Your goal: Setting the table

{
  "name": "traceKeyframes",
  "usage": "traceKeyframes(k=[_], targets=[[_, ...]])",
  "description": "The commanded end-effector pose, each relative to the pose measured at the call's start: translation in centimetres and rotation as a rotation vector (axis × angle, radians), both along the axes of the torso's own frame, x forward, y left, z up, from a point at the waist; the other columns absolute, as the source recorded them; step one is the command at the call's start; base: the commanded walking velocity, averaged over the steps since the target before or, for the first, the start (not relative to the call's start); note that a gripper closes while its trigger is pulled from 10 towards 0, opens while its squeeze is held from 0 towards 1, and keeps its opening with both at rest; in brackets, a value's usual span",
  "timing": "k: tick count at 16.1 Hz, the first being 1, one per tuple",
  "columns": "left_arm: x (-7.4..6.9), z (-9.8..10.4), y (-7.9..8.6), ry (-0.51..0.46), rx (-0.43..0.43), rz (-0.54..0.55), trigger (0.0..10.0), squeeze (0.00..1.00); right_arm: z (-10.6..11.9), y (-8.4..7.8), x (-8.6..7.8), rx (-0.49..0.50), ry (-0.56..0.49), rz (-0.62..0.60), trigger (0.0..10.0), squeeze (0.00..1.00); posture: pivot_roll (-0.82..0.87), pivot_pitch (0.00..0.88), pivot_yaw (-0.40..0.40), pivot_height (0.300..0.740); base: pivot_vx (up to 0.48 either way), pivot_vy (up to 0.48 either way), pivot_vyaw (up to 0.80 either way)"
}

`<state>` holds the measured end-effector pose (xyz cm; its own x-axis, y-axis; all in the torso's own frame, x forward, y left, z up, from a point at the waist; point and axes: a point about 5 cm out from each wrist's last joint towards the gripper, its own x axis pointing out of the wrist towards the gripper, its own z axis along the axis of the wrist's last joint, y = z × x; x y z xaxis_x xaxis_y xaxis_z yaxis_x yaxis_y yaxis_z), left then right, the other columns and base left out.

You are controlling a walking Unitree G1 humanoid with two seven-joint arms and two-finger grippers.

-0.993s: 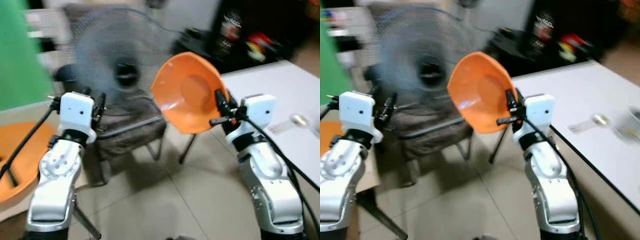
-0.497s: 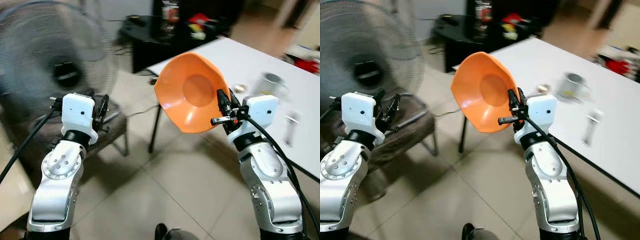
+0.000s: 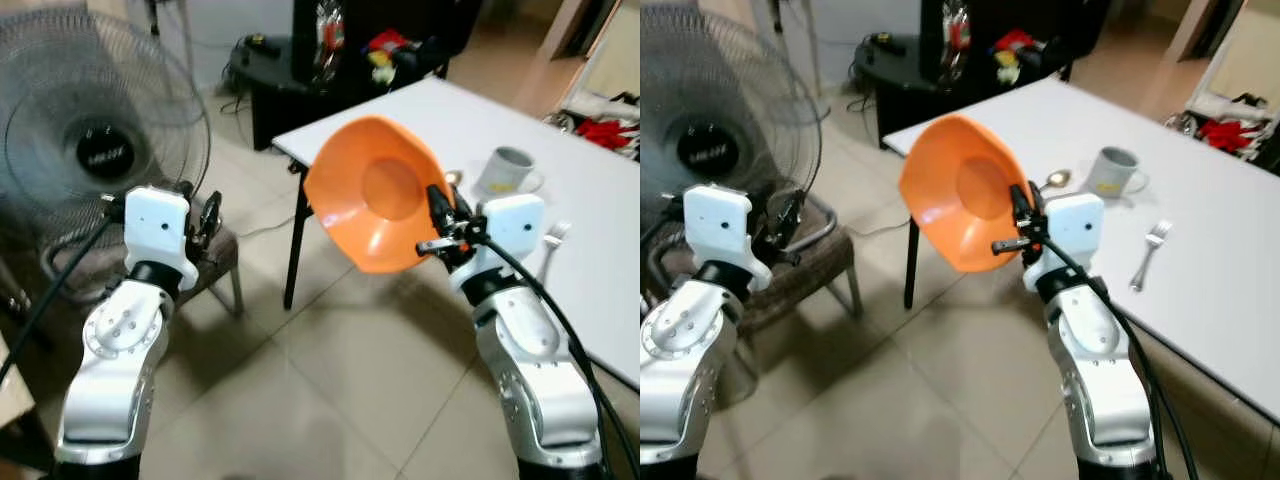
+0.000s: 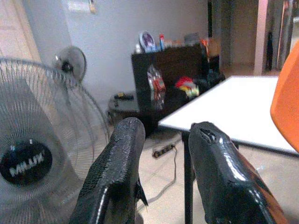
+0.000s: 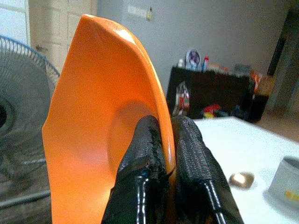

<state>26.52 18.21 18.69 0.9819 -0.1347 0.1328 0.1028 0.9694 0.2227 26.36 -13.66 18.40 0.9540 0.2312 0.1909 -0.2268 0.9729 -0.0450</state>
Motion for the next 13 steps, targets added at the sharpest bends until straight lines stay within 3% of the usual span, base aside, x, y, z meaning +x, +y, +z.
traceKeyframes(k=[1,13], targets=[[0.09,0.09,-0.4,-0.003,-0.004,-0.016,10.0,0.0,1.16,-0.33,0.03,-0.014,-0.062,-0.01,10.0,0.0,0.14,0.0,-0.073,0.74,0.315,0.0,0.0],[0.47,0.65,-0.49,-0.027,0.012,-0.019,10.0,0.0,1.63,0.08,0.7,-0.015,-0.092,0.0,10.0,0.0,0.16,0.0,-0.088,0.74,0.315,0.0,0.0]])
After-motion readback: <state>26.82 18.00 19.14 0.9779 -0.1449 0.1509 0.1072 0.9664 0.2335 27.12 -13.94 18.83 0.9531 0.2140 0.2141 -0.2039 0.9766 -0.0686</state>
